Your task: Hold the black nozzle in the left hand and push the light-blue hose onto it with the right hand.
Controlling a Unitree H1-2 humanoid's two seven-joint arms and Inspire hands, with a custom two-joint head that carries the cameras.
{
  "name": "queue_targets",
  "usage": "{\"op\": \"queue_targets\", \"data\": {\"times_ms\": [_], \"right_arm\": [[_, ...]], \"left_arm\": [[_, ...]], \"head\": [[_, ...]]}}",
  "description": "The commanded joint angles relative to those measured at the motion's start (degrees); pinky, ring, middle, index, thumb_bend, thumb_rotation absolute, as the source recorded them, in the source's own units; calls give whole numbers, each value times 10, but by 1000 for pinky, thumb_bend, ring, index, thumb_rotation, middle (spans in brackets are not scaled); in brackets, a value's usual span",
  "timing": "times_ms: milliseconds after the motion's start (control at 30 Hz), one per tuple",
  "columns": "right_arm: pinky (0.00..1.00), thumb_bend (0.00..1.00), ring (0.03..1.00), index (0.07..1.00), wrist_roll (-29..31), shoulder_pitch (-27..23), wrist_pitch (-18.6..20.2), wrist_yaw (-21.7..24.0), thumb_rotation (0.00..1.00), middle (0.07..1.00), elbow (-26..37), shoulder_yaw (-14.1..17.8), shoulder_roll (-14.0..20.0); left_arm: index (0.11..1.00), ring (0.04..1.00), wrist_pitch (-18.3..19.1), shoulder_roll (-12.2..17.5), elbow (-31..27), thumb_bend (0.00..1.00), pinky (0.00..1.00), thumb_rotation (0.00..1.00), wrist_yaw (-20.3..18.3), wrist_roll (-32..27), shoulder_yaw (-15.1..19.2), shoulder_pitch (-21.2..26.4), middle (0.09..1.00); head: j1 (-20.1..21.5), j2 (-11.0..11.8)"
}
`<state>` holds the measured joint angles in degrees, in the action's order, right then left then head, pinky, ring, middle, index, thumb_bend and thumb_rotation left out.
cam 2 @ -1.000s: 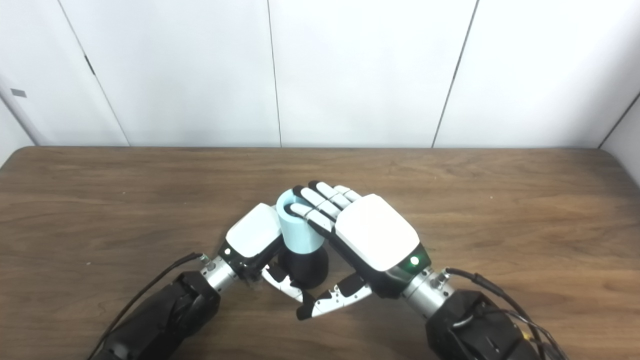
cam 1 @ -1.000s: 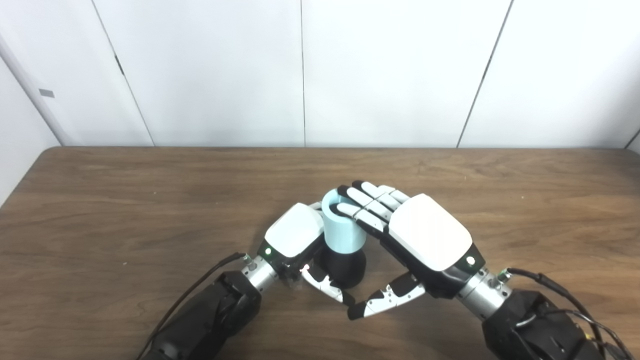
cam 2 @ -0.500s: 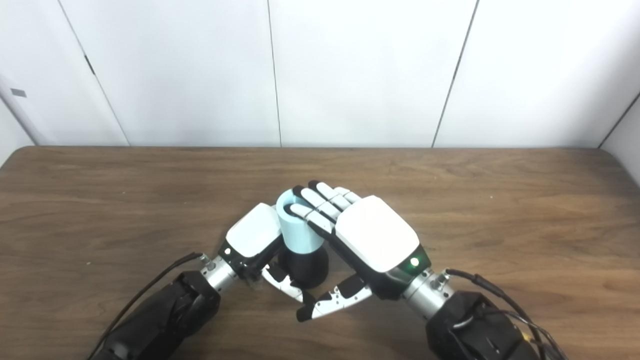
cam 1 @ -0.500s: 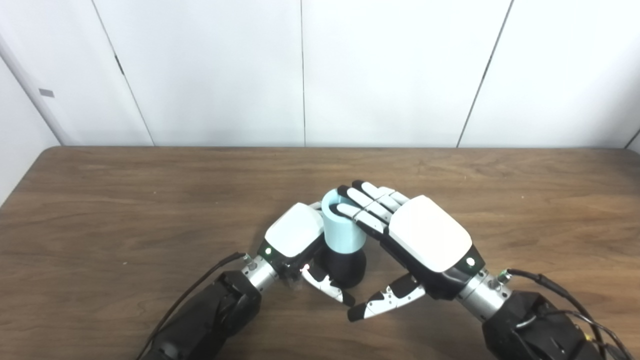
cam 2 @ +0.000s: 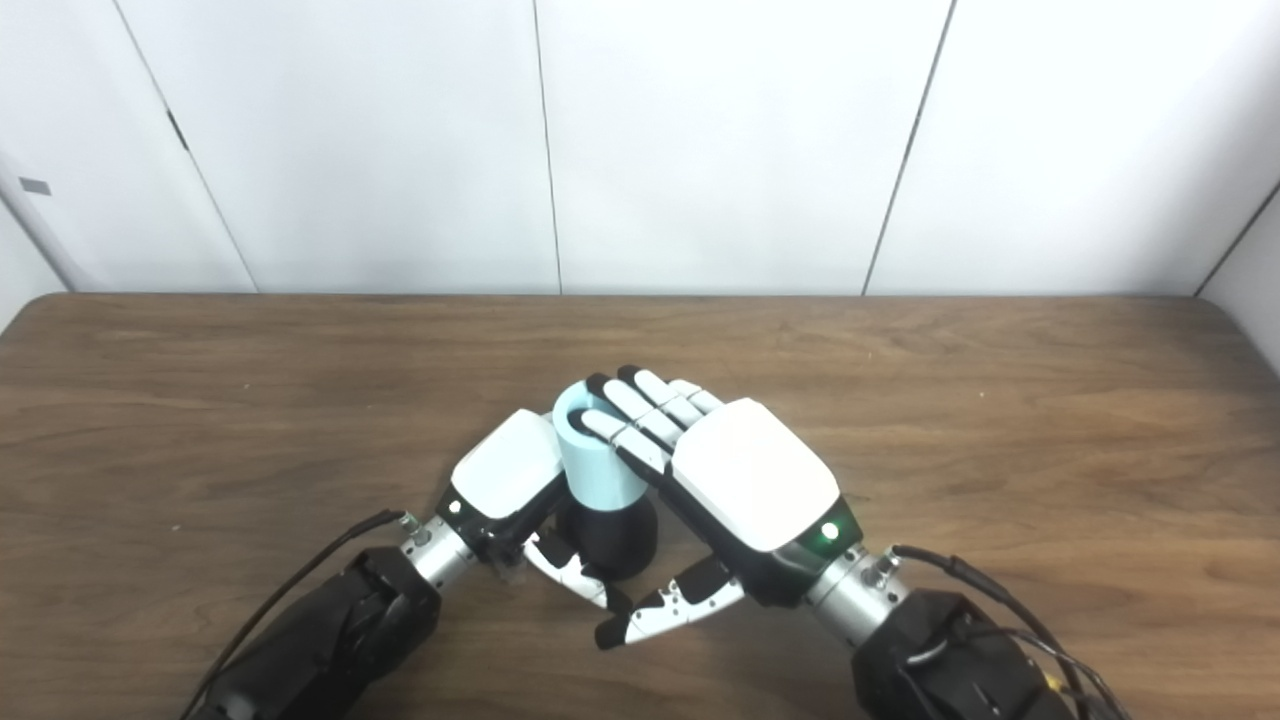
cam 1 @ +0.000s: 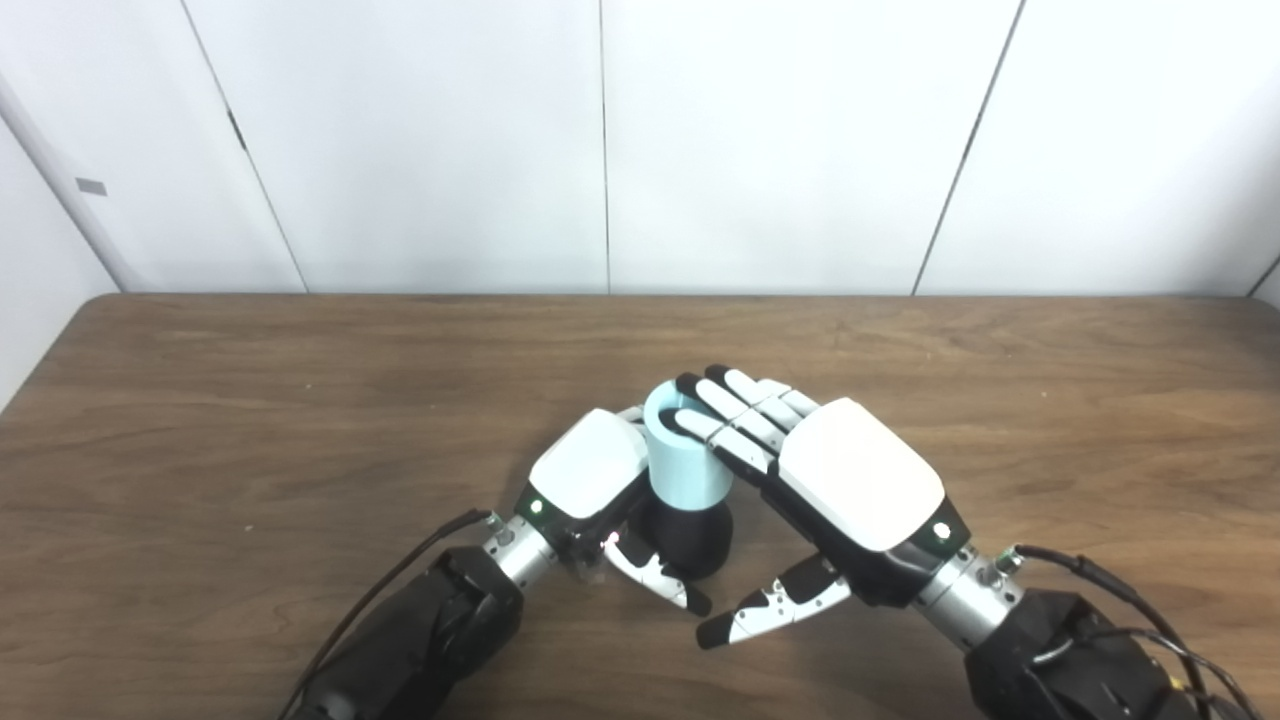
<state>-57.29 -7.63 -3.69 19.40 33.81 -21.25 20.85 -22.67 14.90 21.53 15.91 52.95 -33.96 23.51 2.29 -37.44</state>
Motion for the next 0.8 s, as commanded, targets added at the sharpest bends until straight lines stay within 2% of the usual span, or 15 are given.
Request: {"op": "queue_targets", "data": {"times_ms": [0,433,633,767], "right_arm": [[841,920,914,1000,32,37,-31,56,700,923,-24,-40,14],[837,896,924,1000,50,38,-35,30,768,966,-28,-38,12],[827,897,909,1000,52,36,-39,25,763,915,-31,-41,13],[823,904,906,1000,56,36,-38,20,755,928,-34,-41,12]], "left_arm": [[500,527,-3,-44,80,520,779,0,-33,4,-80,-159,476],[514,518,-2,-44,83,519,795,0,-32,6,-81,-158,467],[510,526,-11,-46,89,520,792,0,-30,-5,-77,-159,468],[514,516,-10,-46,87,519,793,0,-32,-6,-77,-158,464]], "head": [[0,0],[0,0],[0,0],[0,0]]}}
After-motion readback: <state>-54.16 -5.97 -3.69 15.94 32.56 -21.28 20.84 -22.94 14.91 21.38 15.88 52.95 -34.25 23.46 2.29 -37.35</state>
